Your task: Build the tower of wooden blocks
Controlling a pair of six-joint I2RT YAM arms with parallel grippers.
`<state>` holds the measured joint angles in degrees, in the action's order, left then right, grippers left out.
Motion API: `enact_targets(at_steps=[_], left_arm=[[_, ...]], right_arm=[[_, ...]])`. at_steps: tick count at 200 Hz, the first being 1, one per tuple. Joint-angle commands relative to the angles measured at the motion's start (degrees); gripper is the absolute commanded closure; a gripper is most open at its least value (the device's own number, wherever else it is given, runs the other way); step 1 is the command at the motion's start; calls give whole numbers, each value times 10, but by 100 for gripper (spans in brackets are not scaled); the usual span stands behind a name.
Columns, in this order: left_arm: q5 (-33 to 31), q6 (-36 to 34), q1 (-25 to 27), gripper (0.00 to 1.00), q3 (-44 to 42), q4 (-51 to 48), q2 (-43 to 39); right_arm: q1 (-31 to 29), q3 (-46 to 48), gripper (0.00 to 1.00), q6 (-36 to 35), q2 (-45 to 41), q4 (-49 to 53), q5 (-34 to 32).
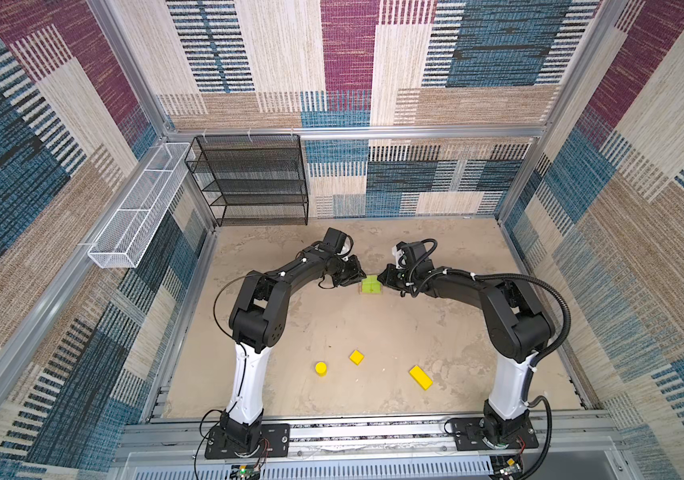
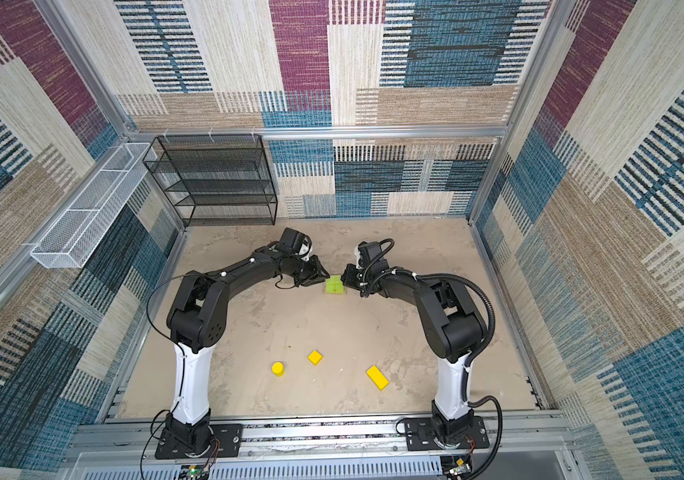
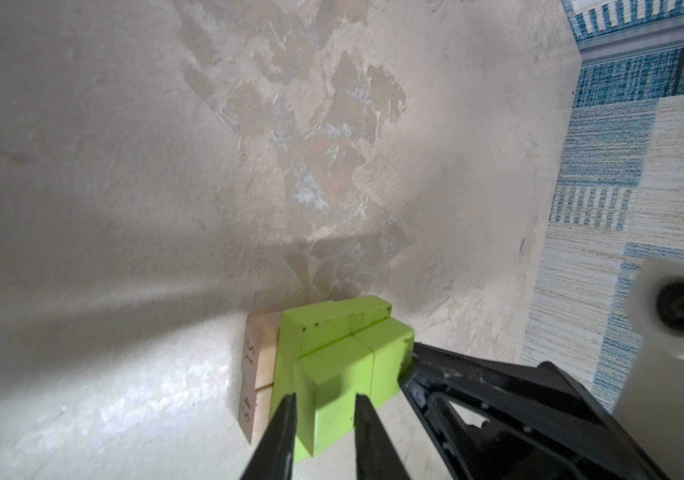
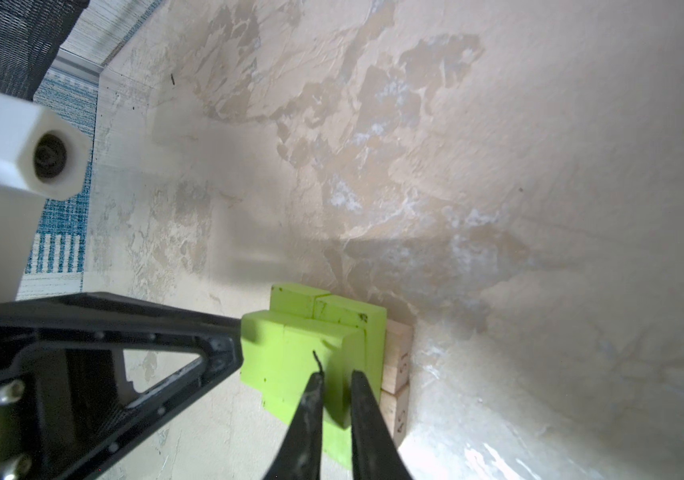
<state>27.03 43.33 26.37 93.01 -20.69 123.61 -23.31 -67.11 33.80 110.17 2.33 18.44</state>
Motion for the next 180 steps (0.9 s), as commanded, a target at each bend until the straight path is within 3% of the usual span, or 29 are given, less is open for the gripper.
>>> enact_targets(at_steps=[1,180], left_arm=[[2,-6,0,71,2,7,-5],[-2,-7,0,76,9,2,0]], right_arm=[[-2,1,83,7,-5,-11,1],[-4,14,84,8,-15,-9,-1]])
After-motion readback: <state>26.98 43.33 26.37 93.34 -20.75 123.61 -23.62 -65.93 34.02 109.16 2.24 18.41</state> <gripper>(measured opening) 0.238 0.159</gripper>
